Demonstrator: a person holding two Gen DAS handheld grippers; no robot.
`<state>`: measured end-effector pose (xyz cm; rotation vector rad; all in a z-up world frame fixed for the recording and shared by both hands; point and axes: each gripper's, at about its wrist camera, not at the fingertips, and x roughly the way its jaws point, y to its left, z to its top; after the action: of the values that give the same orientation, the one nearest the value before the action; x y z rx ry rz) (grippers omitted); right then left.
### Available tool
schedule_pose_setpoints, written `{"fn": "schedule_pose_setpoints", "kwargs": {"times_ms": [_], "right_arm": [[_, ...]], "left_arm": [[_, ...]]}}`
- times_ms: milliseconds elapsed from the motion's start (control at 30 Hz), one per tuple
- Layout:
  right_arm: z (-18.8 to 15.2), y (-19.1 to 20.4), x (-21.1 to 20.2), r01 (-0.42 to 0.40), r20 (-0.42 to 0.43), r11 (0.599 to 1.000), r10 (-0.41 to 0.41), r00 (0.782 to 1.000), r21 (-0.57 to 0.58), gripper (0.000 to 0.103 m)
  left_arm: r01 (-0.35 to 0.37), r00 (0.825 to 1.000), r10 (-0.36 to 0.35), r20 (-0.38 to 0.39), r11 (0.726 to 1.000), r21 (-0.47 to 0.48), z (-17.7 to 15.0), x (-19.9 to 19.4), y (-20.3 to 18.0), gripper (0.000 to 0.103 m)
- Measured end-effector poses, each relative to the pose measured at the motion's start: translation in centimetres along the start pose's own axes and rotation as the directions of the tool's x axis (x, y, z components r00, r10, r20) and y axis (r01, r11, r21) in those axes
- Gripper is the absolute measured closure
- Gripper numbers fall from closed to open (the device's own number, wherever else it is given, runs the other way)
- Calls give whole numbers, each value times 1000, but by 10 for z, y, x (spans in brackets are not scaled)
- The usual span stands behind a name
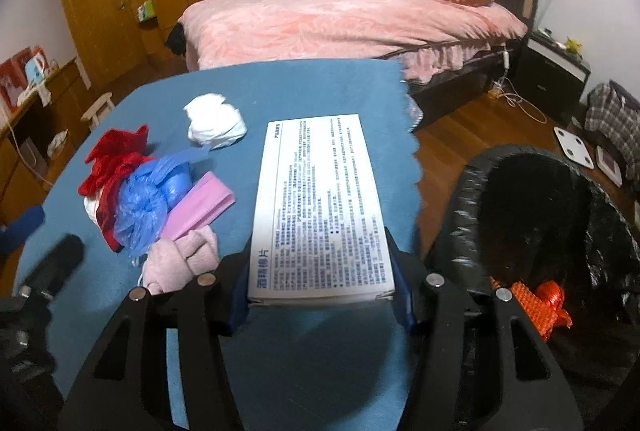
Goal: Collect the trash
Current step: 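Grasp the medicine box with the right tool while the left tool grasps the pink towel, then carry the box and pink towel over the bin and open both tools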
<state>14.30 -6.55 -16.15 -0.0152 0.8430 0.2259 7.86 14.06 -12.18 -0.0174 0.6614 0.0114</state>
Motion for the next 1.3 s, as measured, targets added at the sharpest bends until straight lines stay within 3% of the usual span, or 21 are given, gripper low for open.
{"fn": "schedule_pose_setpoints", "kwargs": {"times_ms": [267, 500, 567, 633, 733, 1300], "right_arm": [[-7, -22, -10, 21, 5, 1000, -22, 1000, 17, 49], [-11, -30, -11, 13, -2, 999, -13, 1000, 35, 49], [-10, -32, -12, 10, 0, 999, -10, 1000, 39, 49], [-10, -31, -11, 6, 1, 999, -6, 1000, 43, 49], [-11, -32, -13, 4, 2, 999, -4, 1000, 44, 48], [-4, -44, -51, 4, 60, 998, -7, 998, 58, 48]], "left_arm": [[49, 996, -47, -71, 998, 29, -9, 25, -29, 22], [73, 986, -64, -155, 996, 59, -18, 48, -45, 39], [75, 982, -60, -182, 994, 74, -21, 54, -50, 46], [78, 978, -61, -199, 994, 78, -23, 57, -51, 61], [70, 978, -54, -199, 995, 74, -24, 57, -50, 67], [101, 994, -98, -53, 994, 52, 22, -1, -56, 68]]}}
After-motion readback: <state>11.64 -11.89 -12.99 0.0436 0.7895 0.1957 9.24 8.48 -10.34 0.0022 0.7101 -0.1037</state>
